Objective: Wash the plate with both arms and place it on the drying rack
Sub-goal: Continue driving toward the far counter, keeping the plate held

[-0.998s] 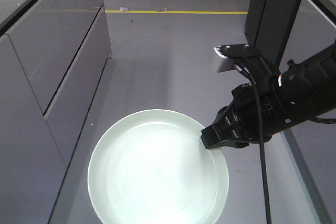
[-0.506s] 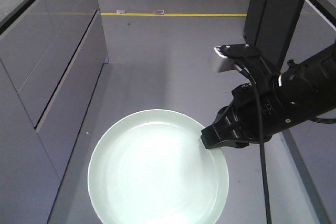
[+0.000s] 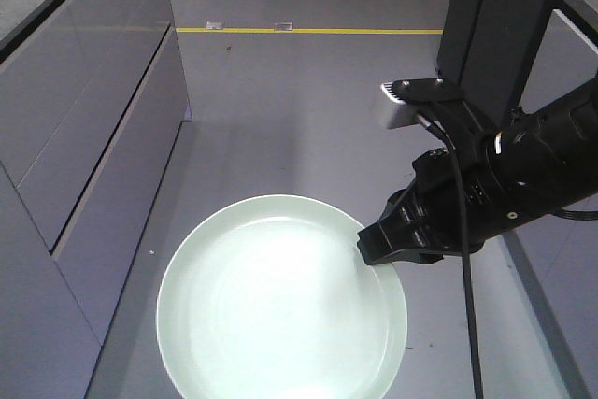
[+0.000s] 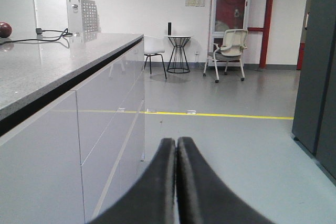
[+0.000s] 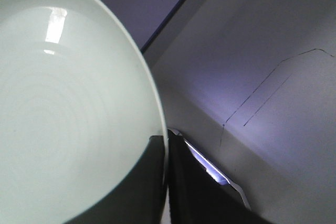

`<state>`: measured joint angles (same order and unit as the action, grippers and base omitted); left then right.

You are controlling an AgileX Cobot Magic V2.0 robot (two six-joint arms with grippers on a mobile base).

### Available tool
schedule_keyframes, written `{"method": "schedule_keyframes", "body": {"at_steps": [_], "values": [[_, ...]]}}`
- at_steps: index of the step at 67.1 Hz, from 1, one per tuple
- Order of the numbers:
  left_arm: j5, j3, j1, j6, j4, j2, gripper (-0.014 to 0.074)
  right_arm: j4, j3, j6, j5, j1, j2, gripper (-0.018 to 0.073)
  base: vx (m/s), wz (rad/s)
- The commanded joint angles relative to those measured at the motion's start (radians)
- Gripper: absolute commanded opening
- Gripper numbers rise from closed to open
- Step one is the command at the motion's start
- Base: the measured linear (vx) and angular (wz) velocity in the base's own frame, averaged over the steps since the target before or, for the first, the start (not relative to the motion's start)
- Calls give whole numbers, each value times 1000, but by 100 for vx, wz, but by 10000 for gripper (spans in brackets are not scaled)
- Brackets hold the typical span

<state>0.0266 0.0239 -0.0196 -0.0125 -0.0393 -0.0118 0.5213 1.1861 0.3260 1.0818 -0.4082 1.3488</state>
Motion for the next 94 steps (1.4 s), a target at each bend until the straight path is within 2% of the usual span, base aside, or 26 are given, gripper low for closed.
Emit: {"method": "schedule_keyframes", "body": {"at_steps": [1,94], "values": [[-73,-28,2,-5,-3,-14,-6,36,25,5,-28,3,-32,-1,14,1],[-73,-28,2,-5,-3,-14,-6,36,25,5,-28,3,-32,-1,14,1]]}}
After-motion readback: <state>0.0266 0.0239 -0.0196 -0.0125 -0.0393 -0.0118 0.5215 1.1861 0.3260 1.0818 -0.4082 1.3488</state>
